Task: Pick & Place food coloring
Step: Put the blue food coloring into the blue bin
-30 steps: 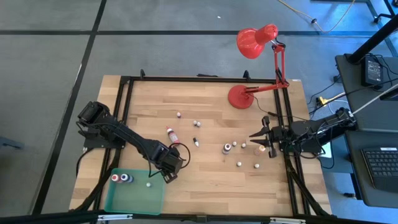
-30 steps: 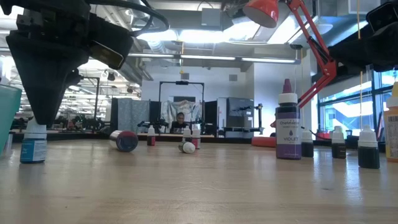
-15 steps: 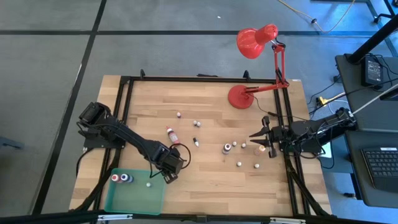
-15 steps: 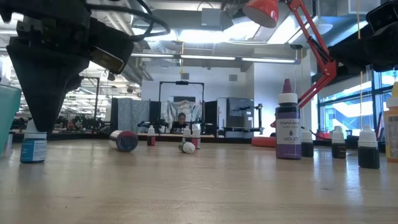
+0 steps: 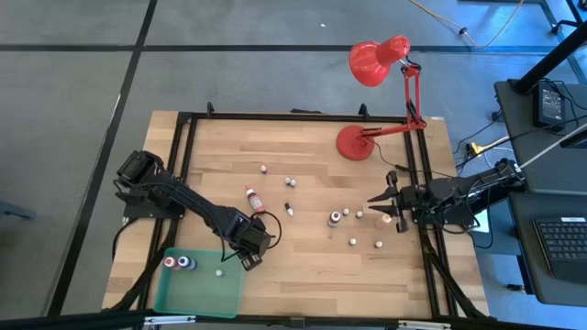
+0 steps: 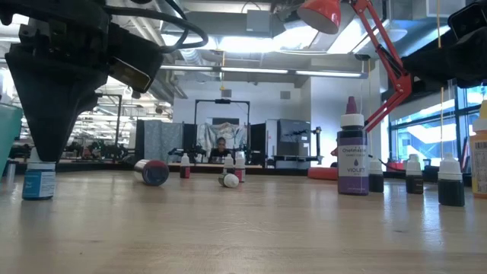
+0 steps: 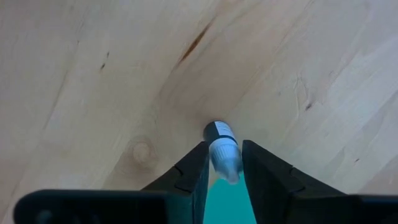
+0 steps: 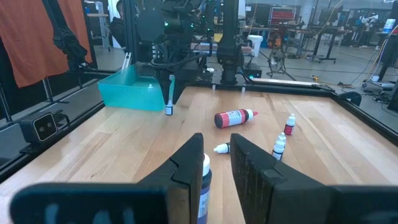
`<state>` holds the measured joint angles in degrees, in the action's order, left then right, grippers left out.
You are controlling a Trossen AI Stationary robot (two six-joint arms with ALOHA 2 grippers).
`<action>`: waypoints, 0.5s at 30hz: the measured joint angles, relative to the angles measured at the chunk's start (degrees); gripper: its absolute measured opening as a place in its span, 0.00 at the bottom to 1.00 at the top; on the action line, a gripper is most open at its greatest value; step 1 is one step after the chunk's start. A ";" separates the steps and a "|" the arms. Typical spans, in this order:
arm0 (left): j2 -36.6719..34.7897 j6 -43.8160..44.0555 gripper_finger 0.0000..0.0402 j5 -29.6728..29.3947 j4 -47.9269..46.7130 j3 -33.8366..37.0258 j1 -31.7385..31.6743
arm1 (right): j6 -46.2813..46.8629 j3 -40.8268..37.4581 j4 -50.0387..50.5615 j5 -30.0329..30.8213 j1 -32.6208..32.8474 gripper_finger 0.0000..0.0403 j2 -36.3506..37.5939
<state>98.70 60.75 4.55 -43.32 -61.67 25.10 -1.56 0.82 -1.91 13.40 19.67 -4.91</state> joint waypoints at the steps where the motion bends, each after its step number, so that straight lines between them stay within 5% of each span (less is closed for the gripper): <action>1: 0.01 0.00 0.22 -0.01 -0.02 0.00 0.00 | 0.00 0.00 0.00 -0.01 0.00 0.21 0.00; 15: 0.02 -4.50 0.16 -1.88 -0.55 -0.04 -0.02 | 0.00 0.00 0.00 0.00 -0.01 0.21 0.00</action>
<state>98.72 56.25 2.66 -43.87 -61.71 25.08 -1.56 0.82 -1.91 13.41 19.66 -4.91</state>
